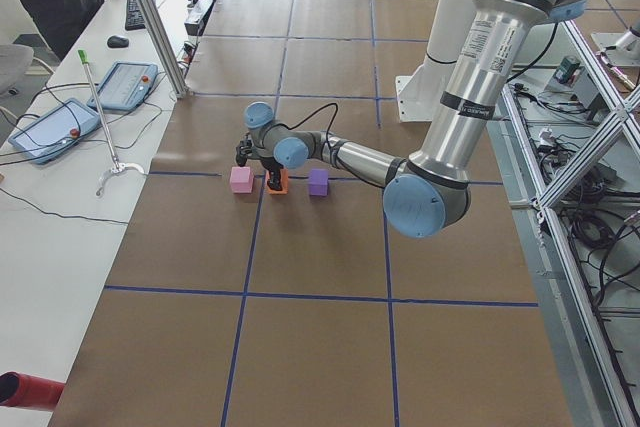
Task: Arrange blocks in a line
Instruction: 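Lower the orange cube between the pink and purple cubes, left gripper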
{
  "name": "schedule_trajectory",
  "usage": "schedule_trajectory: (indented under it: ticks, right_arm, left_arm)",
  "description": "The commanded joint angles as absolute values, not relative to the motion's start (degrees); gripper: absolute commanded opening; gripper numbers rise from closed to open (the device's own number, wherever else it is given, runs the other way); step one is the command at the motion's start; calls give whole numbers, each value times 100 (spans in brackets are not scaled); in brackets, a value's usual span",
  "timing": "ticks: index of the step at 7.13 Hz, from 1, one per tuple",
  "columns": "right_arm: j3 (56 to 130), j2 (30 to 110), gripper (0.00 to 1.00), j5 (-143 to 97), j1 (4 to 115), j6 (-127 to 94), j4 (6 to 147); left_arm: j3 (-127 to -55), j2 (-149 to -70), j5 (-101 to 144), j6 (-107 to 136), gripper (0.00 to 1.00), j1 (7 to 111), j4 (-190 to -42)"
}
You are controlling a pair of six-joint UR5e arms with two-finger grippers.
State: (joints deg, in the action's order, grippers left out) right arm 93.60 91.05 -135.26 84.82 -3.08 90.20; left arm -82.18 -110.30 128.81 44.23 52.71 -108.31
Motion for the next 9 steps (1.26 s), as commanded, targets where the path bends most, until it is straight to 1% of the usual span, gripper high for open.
schedule_trajectory:
  ticks: [1, 4, 5, 6, 7, 8, 9]
  right_arm:
    - [9360, 9105, 100, -13526, 8481, -308, 9026]
    - [9360, 9105, 100, -13526, 8481, -308, 9018]
    - [9360, 9105, 100, -13526, 8481, -308, 9018]
    - [9360, 9105, 100, -13526, 8481, -316, 9018]
    - [9360, 9105, 100, -13526, 8481, -308, 9018]
    - [9360, 9105, 100, -13526, 8481, -308, 9018]
    - [9360, 9105, 100, -13526, 8481, -308, 9018]
  left_arm:
    - [-8209, -11039, 12929, 4438, 33, 5265, -10863]
    - [-8209, -11039, 12929, 4438, 34, 5256, -10881]
    - [-8200, -11039, 12929, 4447, 41, 5247, -10907]
    - [-8200, -11030, 12929, 4439, 67, 5247, -10907]
    - [-8174, -11039, 12929, 4438, 83, 5247, -10907]
    - [-8174, -11030, 12920, 4438, 96, 5238, -10916]
    - [-8165, -11030, 12920, 4438, 99, 5238, -10925]
